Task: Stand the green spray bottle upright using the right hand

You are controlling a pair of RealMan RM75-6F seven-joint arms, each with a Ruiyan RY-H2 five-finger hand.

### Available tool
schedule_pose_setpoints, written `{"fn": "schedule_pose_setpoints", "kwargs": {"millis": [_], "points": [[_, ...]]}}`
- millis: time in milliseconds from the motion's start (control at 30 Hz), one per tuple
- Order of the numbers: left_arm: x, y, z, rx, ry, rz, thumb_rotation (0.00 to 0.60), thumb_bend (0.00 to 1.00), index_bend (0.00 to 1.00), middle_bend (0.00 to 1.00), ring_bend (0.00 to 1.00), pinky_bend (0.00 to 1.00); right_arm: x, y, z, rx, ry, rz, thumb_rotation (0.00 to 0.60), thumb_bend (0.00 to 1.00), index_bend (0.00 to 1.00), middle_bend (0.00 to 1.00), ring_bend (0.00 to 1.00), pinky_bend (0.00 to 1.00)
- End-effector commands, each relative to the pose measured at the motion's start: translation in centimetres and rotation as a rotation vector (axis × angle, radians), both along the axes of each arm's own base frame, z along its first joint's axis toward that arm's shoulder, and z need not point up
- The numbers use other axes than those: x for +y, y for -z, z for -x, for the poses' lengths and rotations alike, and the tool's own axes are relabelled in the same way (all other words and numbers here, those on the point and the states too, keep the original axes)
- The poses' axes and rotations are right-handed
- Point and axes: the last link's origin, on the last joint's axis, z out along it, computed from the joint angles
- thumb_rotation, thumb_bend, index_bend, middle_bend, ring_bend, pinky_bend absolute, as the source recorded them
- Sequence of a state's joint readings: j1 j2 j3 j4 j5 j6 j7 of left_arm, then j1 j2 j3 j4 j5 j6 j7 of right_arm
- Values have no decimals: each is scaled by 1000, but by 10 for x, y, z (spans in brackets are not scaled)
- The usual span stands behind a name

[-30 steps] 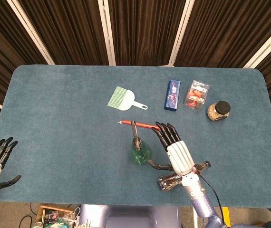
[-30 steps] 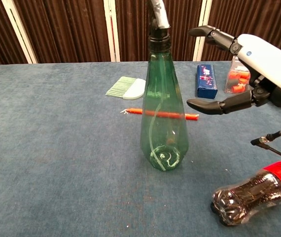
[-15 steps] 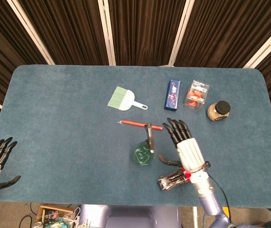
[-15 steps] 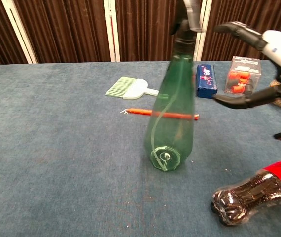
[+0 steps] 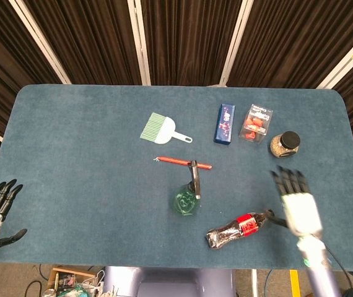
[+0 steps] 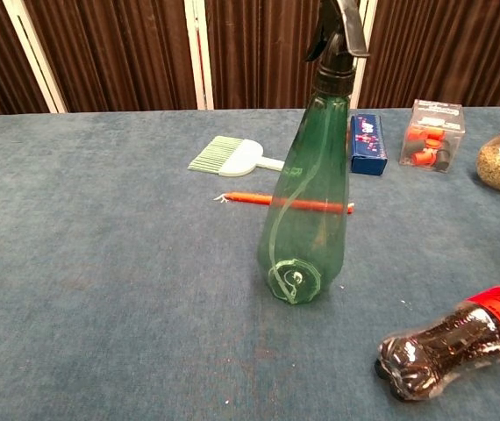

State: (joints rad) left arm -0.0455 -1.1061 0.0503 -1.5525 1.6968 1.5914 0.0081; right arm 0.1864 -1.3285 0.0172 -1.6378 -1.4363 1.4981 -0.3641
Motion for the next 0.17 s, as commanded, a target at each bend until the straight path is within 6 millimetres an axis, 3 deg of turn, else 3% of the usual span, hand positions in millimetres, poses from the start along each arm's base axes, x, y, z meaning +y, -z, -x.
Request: {"fn": "schedule_pose_setpoints", "kwargs": {"millis": [33, 167], "points": [[-1, 0, 0, 4, -2, -5, 600, 16, 0, 0, 0, 0, 29, -17, 29, -16, 93, 54, 600, 253, 0, 0, 0, 0], [2, 3, 0, 11, -7, 1, 600, 16, 0, 0, 0, 0, 34, -28, 37, -34, 102, 71, 600, 253, 0, 0, 0, 0]]}}
